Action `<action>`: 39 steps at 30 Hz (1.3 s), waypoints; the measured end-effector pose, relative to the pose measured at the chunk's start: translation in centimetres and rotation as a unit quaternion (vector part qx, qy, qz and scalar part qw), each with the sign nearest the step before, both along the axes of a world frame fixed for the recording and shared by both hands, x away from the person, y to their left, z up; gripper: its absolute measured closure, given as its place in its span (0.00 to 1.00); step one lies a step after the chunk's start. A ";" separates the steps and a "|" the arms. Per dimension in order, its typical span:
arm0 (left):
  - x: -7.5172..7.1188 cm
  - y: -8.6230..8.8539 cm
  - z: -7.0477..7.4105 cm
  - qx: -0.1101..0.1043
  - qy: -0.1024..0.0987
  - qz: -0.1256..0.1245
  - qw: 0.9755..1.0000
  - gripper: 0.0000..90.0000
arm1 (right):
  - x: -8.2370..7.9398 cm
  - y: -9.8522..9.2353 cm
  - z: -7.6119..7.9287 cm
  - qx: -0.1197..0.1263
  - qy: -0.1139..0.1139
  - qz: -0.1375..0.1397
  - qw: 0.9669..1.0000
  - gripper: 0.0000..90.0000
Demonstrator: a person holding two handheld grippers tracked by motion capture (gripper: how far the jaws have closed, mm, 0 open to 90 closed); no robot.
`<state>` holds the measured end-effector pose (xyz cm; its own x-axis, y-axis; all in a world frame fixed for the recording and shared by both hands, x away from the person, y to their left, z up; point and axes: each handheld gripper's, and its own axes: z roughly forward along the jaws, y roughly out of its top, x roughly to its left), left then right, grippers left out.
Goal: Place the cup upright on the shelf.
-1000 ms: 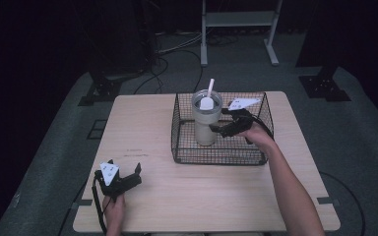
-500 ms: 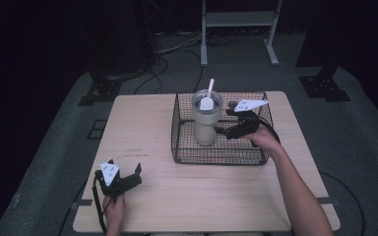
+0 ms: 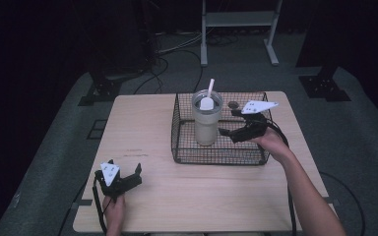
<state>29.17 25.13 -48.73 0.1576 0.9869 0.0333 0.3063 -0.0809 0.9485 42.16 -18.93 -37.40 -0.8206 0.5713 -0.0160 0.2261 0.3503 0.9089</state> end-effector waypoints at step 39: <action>0.0 0.0 0.0 -0.001 0.000 0.000 1.000 0.00 | -7.6 -4.4 0.1 0.040 -0.007 0.019 0.999 0.10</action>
